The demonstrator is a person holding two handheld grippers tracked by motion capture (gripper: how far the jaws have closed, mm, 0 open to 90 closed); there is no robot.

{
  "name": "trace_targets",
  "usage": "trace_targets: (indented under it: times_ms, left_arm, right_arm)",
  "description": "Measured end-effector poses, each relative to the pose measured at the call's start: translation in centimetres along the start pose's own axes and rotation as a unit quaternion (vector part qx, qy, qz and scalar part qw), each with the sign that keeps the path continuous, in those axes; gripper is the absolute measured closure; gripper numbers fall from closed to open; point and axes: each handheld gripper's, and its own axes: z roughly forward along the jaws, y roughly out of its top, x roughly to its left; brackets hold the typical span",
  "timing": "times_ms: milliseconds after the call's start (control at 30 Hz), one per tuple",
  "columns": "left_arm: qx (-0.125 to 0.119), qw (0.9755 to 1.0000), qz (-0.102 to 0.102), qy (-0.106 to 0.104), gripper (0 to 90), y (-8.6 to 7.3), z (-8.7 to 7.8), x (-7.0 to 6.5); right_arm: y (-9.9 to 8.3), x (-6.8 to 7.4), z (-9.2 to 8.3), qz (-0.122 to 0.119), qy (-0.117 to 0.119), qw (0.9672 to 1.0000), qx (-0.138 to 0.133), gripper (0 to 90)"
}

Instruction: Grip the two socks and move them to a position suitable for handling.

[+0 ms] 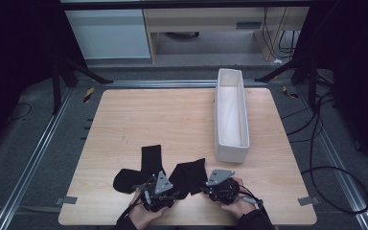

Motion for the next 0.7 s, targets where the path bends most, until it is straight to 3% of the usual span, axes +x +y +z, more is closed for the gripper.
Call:
trace_targets:
  times_ms: [200,233,300,367,433,500,567,700]
  left_arm:
    - [0.003,0.9999,0.003,-0.009,66.2,0.0,0.3,-0.2]
    - [0.004,0.9999,0.005,-0.012,67.2,0.0,0.3,-0.1]
    - [0.004,0.9999,0.003,-0.016,68.2,0.0,0.3,0.0]
    - [0.004,0.9998,0.003,-0.017,68.4,-0.1,0.3,0.0]
    - [0.003,0.9998,0.006,-0.018,68.8,-0.1,0.3,0.0]
    - [0.002,0.9998,0.008,-0.019,69.1,-0.1,0.4,0.0]
    - [0.002,0.9998,0.01,-0.019,70.0,-0.1,0.4,0.0]
    - [0.0,0.9997,0.013,-0.02,70.5,-0.1,0.4,0.0]
  right_arm:
    - [0.3,-0.1,-0.3,0.025,0.019,0.9995,0.004,82.9]
    - [0.4,-0.2,-0.5,0.028,0.023,0.9993,-0.004,82.9]
    - [1.0,-0.6,-1.3,0.056,0.033,0.9969,-0.044,82.9]
    - [1.2,-0.7,-1.5,0.06,0.034,0.9962,-0.053,82.9]
    - [2.3,-1.4,-2.1,0.079,0.027,0.9927,-0.086,82.9]
    - [2.7,-1.7,-2.2,0.085,0.022,0.9919,-0.092,82.9]
    - [4.3,-2.6,-2.1,0.1,-0.004,0.9894,-0.105,82.8]
    - [6.3,-3.8,-1.0,0.121,-0.029,0.986,-0.111,82.5]
